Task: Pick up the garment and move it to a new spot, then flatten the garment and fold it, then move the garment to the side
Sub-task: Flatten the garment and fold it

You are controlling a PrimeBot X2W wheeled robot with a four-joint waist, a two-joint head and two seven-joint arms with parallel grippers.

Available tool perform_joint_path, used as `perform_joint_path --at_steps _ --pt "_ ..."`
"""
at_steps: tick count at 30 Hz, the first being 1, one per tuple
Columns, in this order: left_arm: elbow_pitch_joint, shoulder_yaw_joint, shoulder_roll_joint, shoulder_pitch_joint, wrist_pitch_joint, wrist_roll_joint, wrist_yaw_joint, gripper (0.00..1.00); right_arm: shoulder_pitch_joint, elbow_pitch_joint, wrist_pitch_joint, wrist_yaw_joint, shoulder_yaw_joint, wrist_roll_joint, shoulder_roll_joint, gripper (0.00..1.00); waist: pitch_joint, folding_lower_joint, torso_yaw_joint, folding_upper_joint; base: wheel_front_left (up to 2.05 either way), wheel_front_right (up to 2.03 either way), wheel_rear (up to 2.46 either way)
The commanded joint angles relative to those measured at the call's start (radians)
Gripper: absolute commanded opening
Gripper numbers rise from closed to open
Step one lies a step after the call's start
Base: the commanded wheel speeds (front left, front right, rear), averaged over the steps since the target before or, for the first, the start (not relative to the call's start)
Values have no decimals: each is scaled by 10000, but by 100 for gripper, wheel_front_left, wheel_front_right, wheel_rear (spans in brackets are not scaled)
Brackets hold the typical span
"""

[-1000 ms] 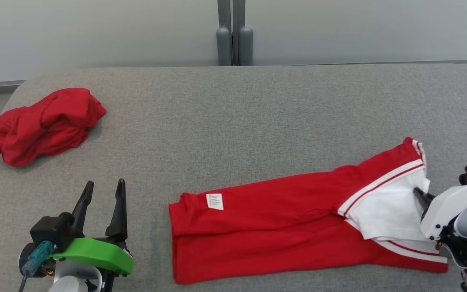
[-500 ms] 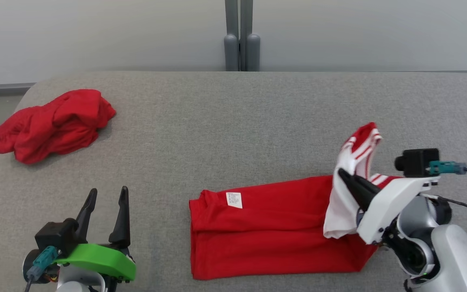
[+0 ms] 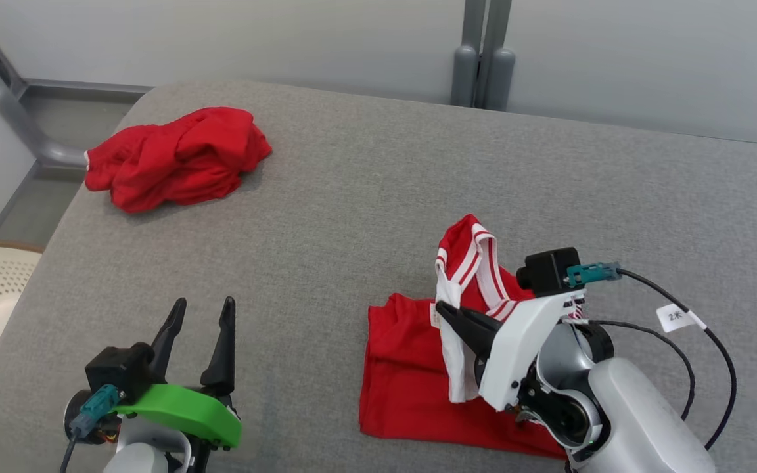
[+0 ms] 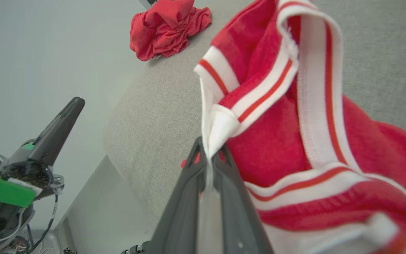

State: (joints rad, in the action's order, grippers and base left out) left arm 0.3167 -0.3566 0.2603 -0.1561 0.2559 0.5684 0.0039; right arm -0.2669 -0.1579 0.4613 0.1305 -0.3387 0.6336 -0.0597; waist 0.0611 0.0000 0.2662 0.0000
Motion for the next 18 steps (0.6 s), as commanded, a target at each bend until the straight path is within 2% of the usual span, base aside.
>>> perform_joint_path --at_steps 1,7,8,9,10,15,18 --pt "57 10 -48 -212 17 -21 -52 100 -235 -314 -199 3 -95 183 14 0 274 0 505 0 0 0 0" --pt "264 74 -72 -403 55 -37 -100 100 -898 -1896 -917 3 -837 764 71 0 459 0 595 0 0 0 0" --pt "289 103 -49 -411 60 -34 -96 100 -1015 -2072 -1050 2 -1026 935 76 13 477 0 537 0 0 0 0" --pt "303 116 -39 -421 64 -35 -99 100 -1115 -2185 -1149 3 -1203 1061 81 47 483 0 479 0 0 0 0" --pt "325 129 -33 -433 65 -37 -99 100 -1191 -2253 -1308 3 -1364 1298 86 100 478 0 388 0 0 0 0" --pt "336 242 14 -375 87 -18 -89 100 -1508 -1798 -2012 3 -2025 2080 33 100 346 0 -204 0 0 0 0" --pt "269 335 52 -236 96 -58 -28 100 -1400 -883 -2633 2 -2053 2565 -437 100 147 0 -654 0 0 0 0"
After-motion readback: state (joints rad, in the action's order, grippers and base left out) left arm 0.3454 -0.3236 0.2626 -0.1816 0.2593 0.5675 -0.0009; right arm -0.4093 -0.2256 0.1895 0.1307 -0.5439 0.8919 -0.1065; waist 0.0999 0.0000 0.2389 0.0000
